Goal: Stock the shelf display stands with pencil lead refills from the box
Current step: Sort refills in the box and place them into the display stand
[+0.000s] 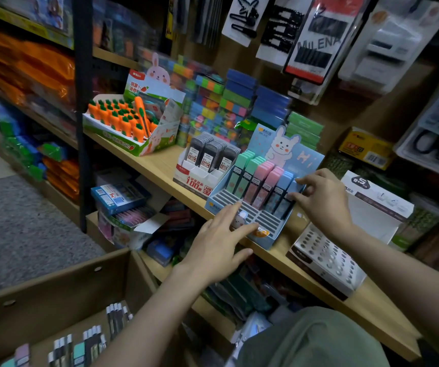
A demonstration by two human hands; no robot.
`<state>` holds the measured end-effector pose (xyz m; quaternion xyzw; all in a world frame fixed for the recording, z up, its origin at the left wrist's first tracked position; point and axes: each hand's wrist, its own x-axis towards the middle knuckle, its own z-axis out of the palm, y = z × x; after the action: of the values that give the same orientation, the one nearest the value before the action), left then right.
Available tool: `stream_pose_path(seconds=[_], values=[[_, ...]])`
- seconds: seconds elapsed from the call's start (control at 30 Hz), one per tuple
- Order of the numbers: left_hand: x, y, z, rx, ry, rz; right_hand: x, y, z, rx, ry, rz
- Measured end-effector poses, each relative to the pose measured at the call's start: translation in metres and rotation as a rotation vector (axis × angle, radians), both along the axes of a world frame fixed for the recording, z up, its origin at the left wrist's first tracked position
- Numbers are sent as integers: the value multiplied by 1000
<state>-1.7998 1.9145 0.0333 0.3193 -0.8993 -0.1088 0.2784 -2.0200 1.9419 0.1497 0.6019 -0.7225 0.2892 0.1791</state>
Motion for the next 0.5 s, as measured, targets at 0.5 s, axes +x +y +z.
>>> stream_pose_path(seconds=[0.5], values=[[49,28,-18,18,163,78,53,37,-27,-67,95,310]])
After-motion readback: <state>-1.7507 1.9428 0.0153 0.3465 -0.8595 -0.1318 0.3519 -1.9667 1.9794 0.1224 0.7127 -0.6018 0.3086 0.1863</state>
